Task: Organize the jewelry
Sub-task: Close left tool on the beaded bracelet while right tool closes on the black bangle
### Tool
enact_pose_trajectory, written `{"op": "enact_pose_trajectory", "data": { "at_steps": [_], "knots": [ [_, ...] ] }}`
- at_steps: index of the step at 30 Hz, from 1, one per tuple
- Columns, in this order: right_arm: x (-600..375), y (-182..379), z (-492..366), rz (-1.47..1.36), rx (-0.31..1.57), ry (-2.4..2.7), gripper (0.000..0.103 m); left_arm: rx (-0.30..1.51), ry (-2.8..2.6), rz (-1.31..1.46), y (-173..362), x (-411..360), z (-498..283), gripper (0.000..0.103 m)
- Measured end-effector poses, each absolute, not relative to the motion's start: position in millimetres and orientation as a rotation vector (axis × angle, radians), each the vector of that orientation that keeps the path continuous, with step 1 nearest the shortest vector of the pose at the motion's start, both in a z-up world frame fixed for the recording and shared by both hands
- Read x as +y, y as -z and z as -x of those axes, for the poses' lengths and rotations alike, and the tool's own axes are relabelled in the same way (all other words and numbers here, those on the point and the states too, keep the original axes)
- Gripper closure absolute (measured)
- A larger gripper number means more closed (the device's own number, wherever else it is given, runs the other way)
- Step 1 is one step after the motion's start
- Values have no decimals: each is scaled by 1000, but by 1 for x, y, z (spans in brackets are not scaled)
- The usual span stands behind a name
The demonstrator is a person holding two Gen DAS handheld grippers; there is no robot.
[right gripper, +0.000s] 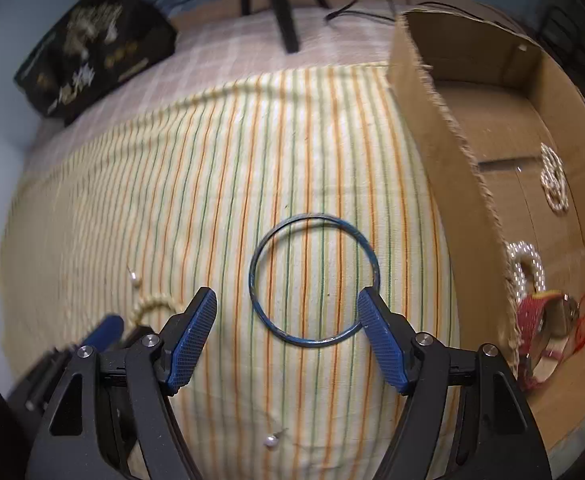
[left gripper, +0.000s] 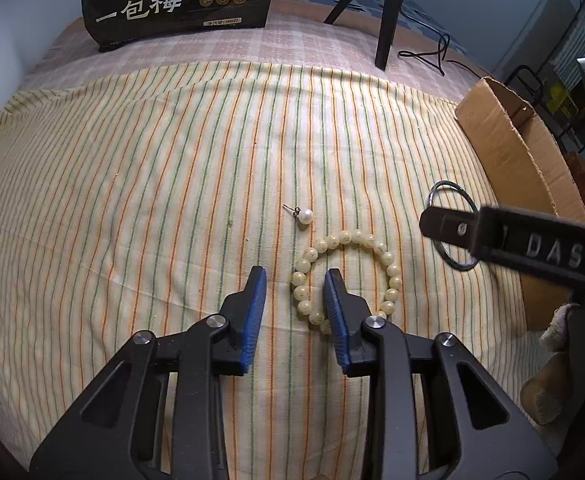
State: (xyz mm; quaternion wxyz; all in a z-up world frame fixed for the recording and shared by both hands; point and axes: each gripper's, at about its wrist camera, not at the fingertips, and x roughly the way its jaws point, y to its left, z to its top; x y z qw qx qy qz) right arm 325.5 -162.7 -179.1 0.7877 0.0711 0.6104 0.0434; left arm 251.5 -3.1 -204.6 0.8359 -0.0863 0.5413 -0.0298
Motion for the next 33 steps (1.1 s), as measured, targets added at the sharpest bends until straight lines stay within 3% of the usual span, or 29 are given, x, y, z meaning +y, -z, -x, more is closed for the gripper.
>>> {"op": "enact_pose_trajectory", "data": {
  "at_steps": [13, 22, 30, 33],
  "knots": [
    [-176, 183, -307, -279, 1279, 22, 30, 1116, 77, 213, 208, 1, -255, 81],
    [-162, 189, -319, -208, 1221, 89, 29, 1095, 75, 184, 210, 3, -253, 95],
    [-149, 196, -331, -109, 1187, 90, 28, 1078, 62, 143, 210, 0, -252, 96],
    [-149, 196, -332, -98, 1178, 61, 32, 1080, 58, 151, 209, 2, -251, 96]
  ]
}}
